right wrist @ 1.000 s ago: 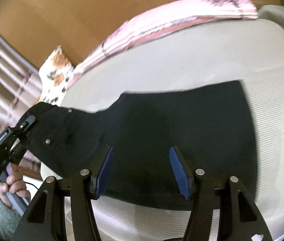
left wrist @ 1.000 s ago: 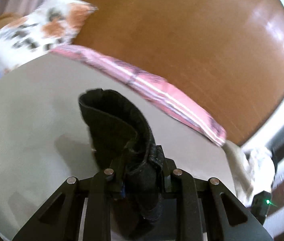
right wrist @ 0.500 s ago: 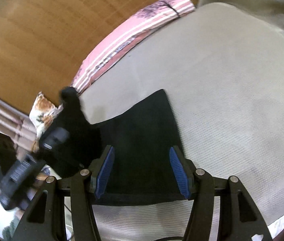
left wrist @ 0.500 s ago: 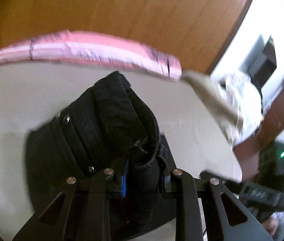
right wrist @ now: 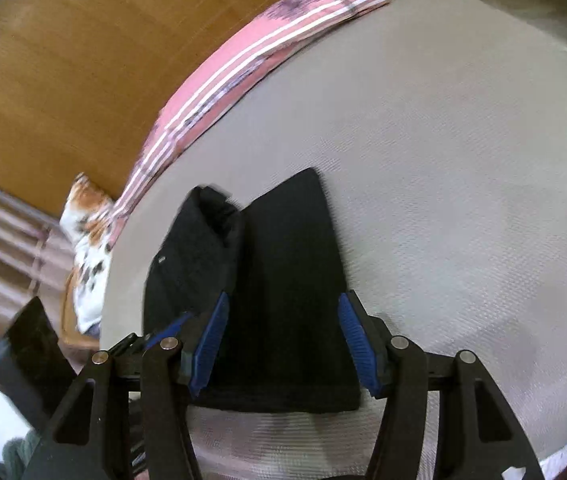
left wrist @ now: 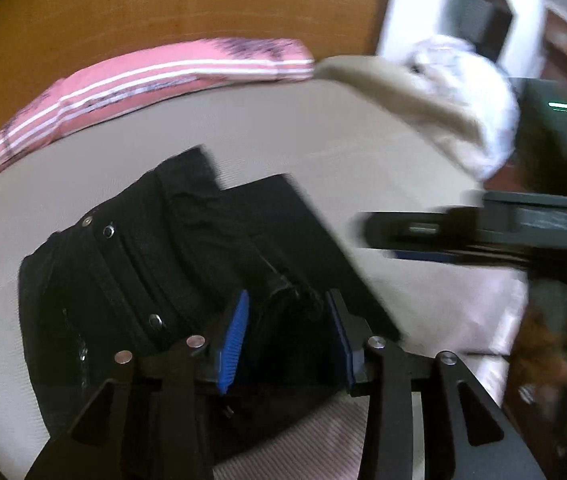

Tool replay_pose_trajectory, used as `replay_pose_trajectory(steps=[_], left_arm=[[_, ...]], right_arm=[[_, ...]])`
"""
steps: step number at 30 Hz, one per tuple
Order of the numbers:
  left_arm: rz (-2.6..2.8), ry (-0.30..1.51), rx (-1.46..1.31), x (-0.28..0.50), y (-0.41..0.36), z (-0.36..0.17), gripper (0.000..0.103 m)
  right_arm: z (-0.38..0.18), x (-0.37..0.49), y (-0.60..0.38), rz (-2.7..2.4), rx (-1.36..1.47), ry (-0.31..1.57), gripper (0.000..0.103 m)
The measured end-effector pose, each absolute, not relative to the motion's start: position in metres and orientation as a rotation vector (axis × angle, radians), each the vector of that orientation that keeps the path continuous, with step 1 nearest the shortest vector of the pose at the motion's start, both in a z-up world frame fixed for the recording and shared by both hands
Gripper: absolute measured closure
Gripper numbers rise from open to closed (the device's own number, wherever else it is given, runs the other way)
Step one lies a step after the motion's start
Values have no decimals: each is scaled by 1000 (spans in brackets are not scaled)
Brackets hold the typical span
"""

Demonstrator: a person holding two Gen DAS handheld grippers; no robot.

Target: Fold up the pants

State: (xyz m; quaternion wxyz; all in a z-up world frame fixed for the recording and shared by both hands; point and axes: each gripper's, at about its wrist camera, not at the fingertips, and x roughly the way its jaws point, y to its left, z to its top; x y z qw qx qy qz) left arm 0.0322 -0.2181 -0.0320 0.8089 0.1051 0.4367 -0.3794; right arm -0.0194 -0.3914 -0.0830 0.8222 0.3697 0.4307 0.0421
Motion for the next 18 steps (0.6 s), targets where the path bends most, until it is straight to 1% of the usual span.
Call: replay_pose_trajectory(steps=[2, 4, 5, 7, 11, 14, 16, 18], left_arm=[[-845, 857, 239, 16, -202, -14, 60], [-816, 787, 264, 11, -189, -3, 47], [-791, 774, 264, 12, -181, 0, 46], [-722, 779, 242, 23, -162, 2, 46], [-539, 870, 134, 57, -118, -9, 46], [-451, 904, 97, 70, -91, -20, 46], [-422, 921, 94, 75, -82, -29, 46], [-415, 975, 91, 80, -79, -43, 46]], right_arm=[[-84, -11, -388, 163, 766, 931, 48], [-84, 0, -379, 234, 720, 950, 48], [-85, 4, -376, 256, 711, 957, 48], [-90, 19, -369, 288, 689, 990, 48], [-105, 43, -365, 314, 703, 1031, 48], [-119, 58, -369, 303, 712, 1059, 48], [-125, 64, -371, 322, 720, 1062, 48], [-129, 69, -375, 345, 734, 1051, 48]])
